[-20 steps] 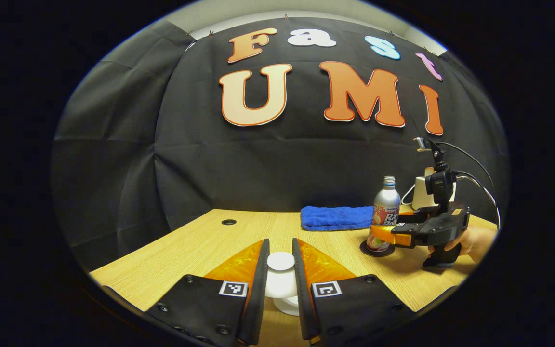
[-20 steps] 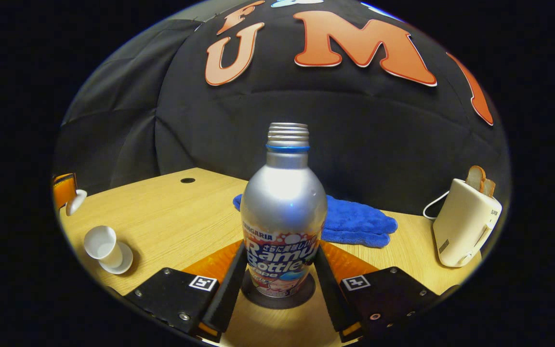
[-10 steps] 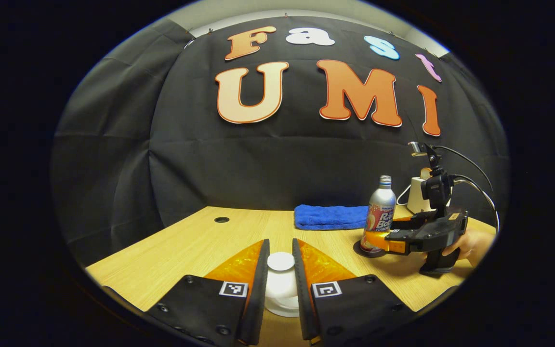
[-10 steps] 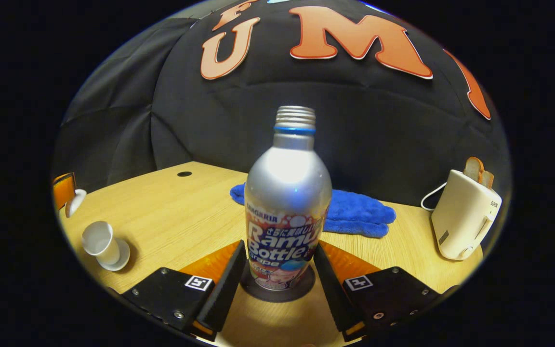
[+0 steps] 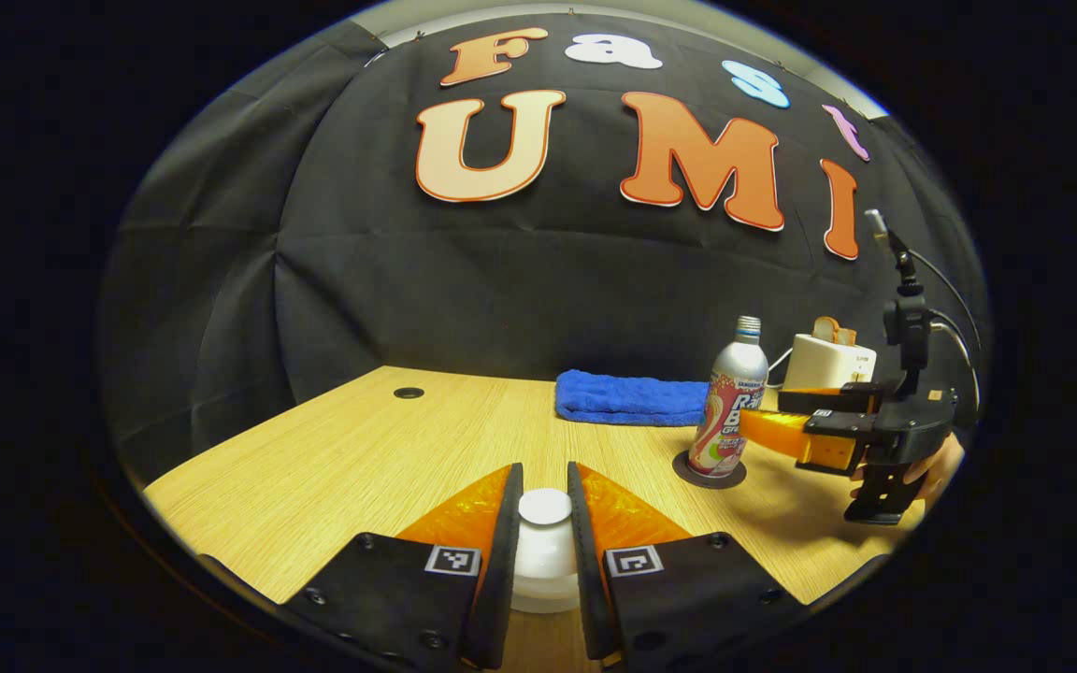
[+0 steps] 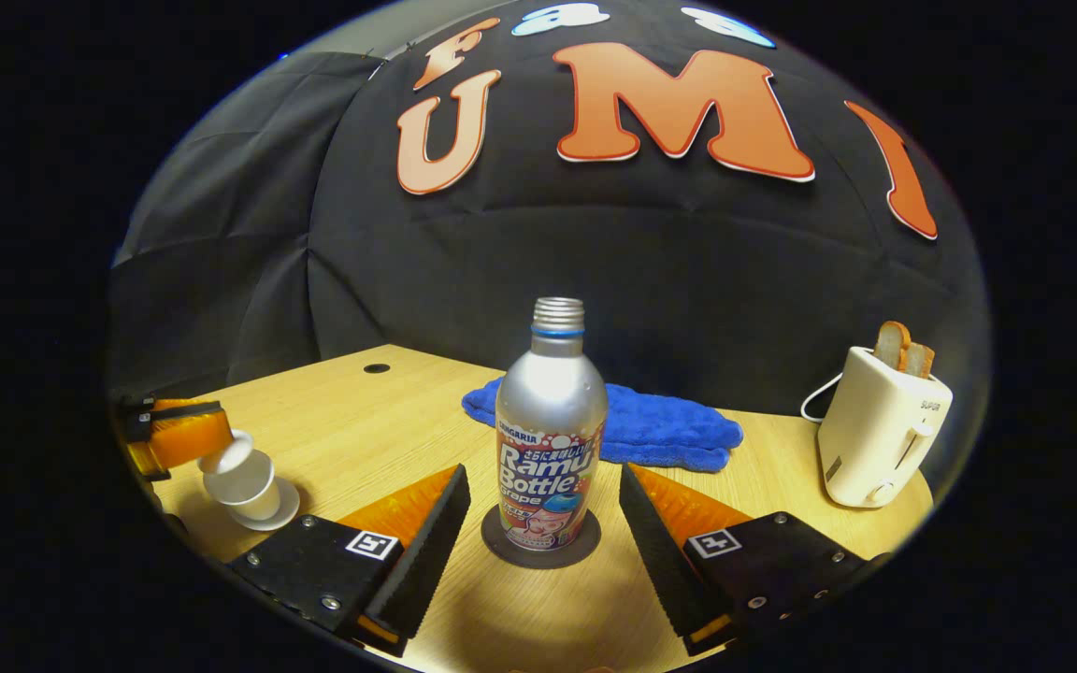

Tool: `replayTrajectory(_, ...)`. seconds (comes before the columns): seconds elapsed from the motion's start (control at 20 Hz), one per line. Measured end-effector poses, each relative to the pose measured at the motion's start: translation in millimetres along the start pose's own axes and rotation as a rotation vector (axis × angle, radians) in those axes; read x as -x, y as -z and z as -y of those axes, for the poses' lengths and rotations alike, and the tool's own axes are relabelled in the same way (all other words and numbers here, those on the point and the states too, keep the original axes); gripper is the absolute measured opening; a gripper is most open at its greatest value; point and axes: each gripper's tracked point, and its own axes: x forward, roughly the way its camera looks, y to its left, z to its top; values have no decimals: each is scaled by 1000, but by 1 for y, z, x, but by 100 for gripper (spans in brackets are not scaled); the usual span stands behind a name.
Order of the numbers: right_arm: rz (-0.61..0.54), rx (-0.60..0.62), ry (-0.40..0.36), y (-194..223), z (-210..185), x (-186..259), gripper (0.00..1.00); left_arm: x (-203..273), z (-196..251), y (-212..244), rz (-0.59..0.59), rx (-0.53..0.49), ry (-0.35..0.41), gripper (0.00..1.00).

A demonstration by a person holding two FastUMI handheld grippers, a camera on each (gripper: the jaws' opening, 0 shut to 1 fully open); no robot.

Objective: Open the teacup lid with one hand, grasp the water bottle and pour water into the teacup with the other hand; after pouring, place the water bottle on the coaster and then close the teacup lid.

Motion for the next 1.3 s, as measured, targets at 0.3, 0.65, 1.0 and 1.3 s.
replayTrajectory(0.3,61,-36,37,-13,12,35,98,-4,2,21,-49,-3,-3,35)
replayTrajectory(0.65,108,-36,91,-20,27,62,98,-6,0,23,-52,-28,-16,35)
replayTrajectory(1.0,146,-18,116,-28,30,83,97,-2,-10,15,-31,-44,-57,55)
replayTrajectory(1.3,193,14,173,-40,40,103,98,11,2,-39,110,-71,-67,80)
